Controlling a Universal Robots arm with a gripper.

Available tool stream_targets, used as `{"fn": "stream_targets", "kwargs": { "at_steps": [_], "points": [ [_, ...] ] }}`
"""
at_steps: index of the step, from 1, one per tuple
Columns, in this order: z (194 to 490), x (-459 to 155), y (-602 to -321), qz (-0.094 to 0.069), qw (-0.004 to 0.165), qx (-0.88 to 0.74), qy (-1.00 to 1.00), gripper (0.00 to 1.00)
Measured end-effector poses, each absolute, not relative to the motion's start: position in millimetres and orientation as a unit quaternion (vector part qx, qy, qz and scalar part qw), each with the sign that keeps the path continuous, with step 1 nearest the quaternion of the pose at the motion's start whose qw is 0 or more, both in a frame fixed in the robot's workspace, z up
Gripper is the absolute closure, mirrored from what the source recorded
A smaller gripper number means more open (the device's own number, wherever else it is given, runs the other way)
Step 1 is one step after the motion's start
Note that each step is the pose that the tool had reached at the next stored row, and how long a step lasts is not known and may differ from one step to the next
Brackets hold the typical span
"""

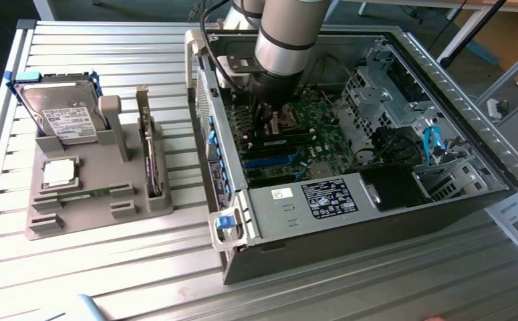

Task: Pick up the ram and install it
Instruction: 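Press down the ram until it locks into place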

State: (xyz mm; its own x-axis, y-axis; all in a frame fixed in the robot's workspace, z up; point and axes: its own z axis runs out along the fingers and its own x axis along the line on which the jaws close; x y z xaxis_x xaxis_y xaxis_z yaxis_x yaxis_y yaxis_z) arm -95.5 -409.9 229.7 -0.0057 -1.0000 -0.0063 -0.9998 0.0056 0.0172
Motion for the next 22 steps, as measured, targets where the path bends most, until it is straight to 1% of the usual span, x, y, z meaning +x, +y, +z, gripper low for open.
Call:
{"fn": "stream_targets", "kwargs": {
  "at_steps": [9, 17, 22],
  "points": [
    [244, -96, -410, -0.008, 0.004, 0.705, -0.709, 0.89],
    [267, -96, -410, -0.007, 0.006, 0.705, -0.709, 0.89],
    [274, -95, -410, -0.006, 0.006, 0.705, -0.709, 0.89]
  ]
}}
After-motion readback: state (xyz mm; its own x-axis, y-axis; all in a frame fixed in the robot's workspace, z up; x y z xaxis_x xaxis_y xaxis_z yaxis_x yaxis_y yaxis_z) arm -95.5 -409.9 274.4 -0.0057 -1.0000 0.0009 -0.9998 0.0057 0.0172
